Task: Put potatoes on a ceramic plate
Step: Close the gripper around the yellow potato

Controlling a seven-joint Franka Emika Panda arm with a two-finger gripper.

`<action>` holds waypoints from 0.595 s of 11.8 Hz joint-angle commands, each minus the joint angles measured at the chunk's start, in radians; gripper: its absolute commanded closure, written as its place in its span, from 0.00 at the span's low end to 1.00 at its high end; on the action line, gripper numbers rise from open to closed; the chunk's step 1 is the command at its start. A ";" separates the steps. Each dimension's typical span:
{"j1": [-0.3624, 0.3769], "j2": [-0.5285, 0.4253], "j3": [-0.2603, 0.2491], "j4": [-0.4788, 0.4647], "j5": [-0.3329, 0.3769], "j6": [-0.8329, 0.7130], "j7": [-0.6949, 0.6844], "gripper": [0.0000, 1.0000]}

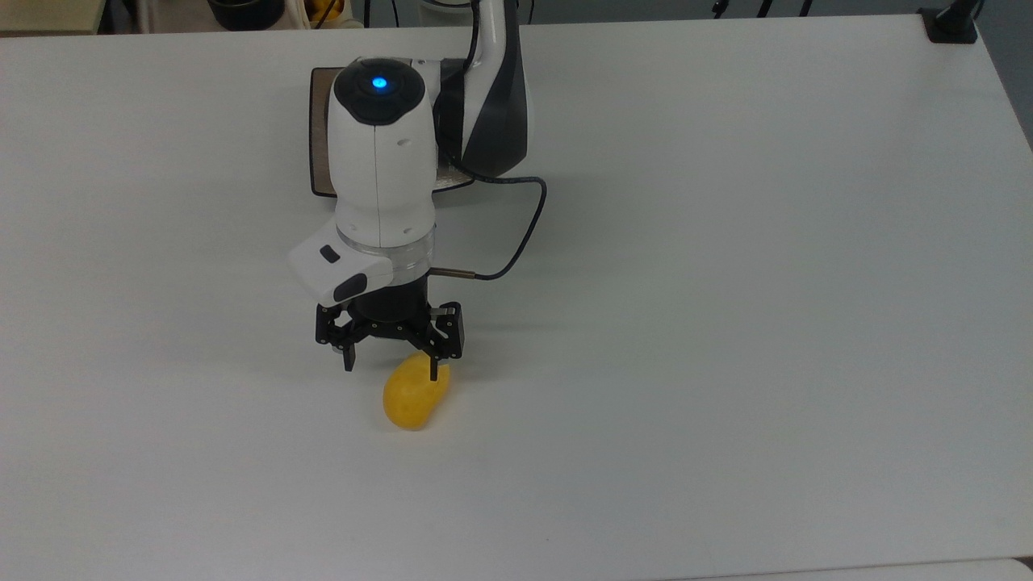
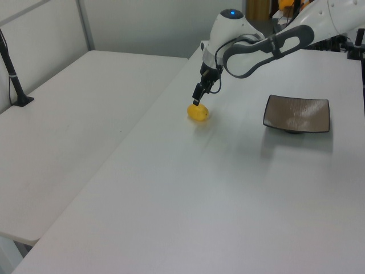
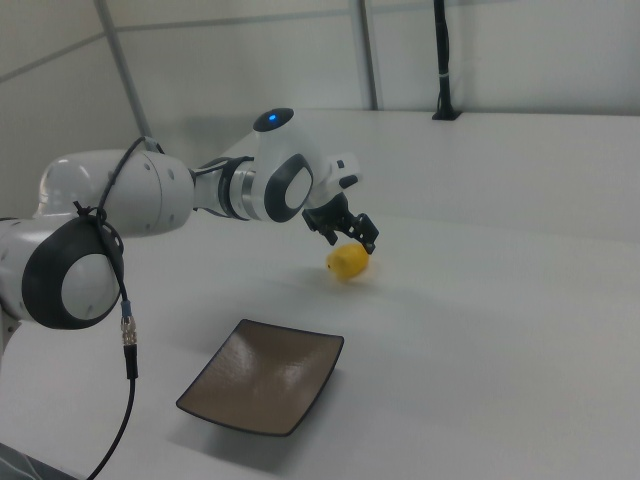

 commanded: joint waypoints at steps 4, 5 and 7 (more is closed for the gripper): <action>0.012 0.061 -0.010 0.021 -0.029 0.078 0.024 0.00; 0.013 0.069 -0.008 0.021 -0.029 0.078 0.024 0.00; 0.013 0.072 -0.008 0.020 -0.035 0.089 0.024 0.00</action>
